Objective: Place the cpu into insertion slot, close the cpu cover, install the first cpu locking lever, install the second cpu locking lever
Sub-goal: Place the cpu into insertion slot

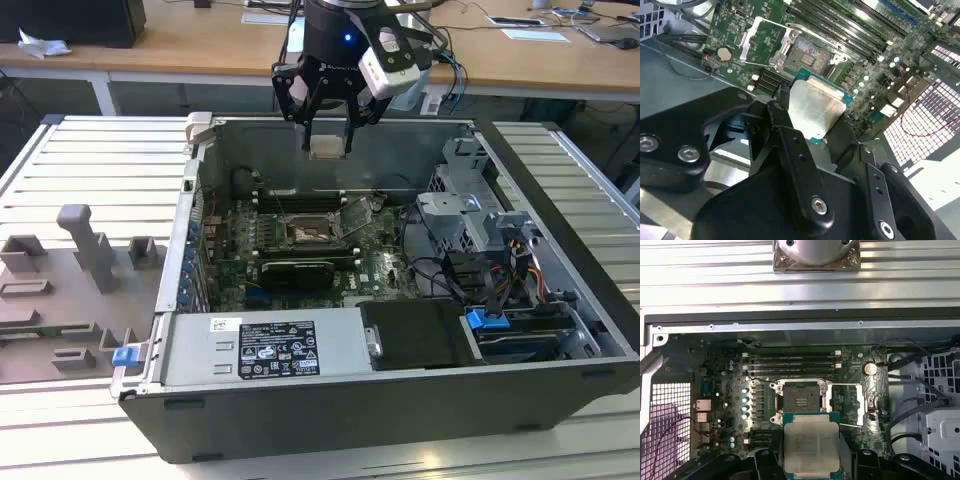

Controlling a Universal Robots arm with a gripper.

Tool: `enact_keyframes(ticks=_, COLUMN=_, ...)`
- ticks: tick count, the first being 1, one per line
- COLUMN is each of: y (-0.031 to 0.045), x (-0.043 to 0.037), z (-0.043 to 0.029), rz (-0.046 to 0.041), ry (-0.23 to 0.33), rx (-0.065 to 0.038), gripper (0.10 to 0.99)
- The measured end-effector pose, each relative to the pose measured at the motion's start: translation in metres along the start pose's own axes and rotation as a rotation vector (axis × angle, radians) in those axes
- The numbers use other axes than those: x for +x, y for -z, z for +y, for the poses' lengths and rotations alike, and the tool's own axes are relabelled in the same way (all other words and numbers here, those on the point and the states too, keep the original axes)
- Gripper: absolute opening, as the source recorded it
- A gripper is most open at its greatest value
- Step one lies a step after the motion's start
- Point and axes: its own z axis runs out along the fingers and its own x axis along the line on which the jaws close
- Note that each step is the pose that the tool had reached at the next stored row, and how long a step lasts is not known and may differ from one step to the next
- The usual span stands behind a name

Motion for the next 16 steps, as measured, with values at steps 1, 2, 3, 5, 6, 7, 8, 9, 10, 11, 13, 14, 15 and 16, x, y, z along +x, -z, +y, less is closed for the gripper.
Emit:
enact_keyframes(ticks=1, y=0.0, x=0.0, z=0.0, rz=-0.0025, ry=-0.028, rx=-0.001, gripper=0.537)
enact_keyframes(ticks=2, y=-0.0001, x=0.0, z=0.0, rz=-0.0038, ry=-0.042, rx=-0.001, gripper=0.537)
enact_keyframes(ticks=3, y=-0.0001, x=0.0, z=0.0, rz=-0.0045, ry=-0.05, rx=-0.001, gripper=0.537)
enact_keyframes(ticks=5, y=-0.0001, x=0.0, z=0.0, rz=-0.0053, ry=-0.059, rx=-0.001, gripper=0.537)
enact_keyframes(ticks=6, y=-0.0002, x=0.0, z=0.0, rz=-0.0059, ry=-0.066, rx=-0.001, gripper=0.537)
enact_keyframes(ticks=7, y=-0.0002, x=0.0, z=0.0, rz=-0.0063, ry=-0.07, rx=-0.001, gripper=0.537)
enact_keyframes(ticks=8, y=-0.0002, x=0.0, z=0.0, rz=-0.0067, ry=-0.075, rx=-0.001, gripper=0.537)
enact_keyframes(ticks=9, y=-0.0002, x=0.0, z=0.0, rz=-0.007, ry=-0.079, rx=-0.002, gripper=0.537)
enact_keyframes(ticks=10, y=-0.0002, x=0.0, z=0.0, rz=-0.0073, ry=-0.082, rx=-0.002, gripper=0.537)
enact_keyframes(ticks=11, y=-0.0003, x=0.0, z=0.0, rz=-0.0078, ry=-0.088, rx=-0.002, gripper=0.537)
enact_keyframes(ticks=13, y=-0.0004, x=0.0, z=0.0, rz=-0.0088, ry=-0.098, rx=-0.002, gripper=0.537)
enact_keyframes(ticks=14, y=-0.0004, x=0.0, z=-0.0001, rz=-0.0093, ry=-0.104, rx=-0.002, gripper=0.537)
enact_keyframes(ticks=15, y=-0.0005, x=0.0, z=0.0, rz=-0.01, ry=-0.112, rx=-0.002, gripper=0.537)
enact_keyframes(ticks=16, y=-0.0006, x=0.0, z=-0.0001, rz=-0.0105, ry=-0.117, rx=-0.002, gripper=0.537)
